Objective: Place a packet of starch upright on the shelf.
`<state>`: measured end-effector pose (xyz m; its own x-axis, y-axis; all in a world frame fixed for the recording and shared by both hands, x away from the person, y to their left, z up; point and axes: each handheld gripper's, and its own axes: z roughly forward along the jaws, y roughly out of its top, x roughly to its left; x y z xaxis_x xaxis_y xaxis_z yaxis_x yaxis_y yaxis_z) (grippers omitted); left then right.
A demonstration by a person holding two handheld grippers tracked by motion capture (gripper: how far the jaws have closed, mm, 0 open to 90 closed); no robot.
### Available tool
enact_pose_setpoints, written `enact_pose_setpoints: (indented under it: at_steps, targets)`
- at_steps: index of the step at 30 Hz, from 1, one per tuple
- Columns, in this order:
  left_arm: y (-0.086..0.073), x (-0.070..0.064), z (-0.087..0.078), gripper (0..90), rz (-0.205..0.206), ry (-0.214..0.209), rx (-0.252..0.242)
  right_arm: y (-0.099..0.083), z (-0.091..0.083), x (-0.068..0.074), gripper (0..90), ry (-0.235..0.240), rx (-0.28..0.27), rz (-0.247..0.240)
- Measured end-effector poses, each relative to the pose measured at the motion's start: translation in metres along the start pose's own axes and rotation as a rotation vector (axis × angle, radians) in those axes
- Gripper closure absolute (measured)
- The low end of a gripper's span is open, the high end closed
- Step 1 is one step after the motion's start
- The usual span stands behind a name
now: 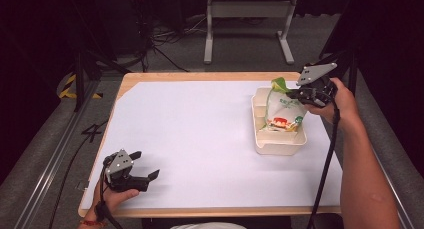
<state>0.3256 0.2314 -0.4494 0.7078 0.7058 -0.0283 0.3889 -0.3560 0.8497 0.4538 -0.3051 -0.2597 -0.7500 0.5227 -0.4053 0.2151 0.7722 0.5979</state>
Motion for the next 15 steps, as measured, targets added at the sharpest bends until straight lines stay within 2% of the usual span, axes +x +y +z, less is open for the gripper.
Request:
enact_pose_setpoints:
  at_steps: [6,15]
  targets:
    - [0.0,-0.001,0.0,8.9,0.001,-0.004,0.004,0.0,0.009,0.005,88.7,0.012,0.012,-0.003]
    - [0.0,0.0,0.0,8.7,0.0,-0.004,-0.001,-0.001,0.016,0.008,88.6,0.035,-0.014,0.008]
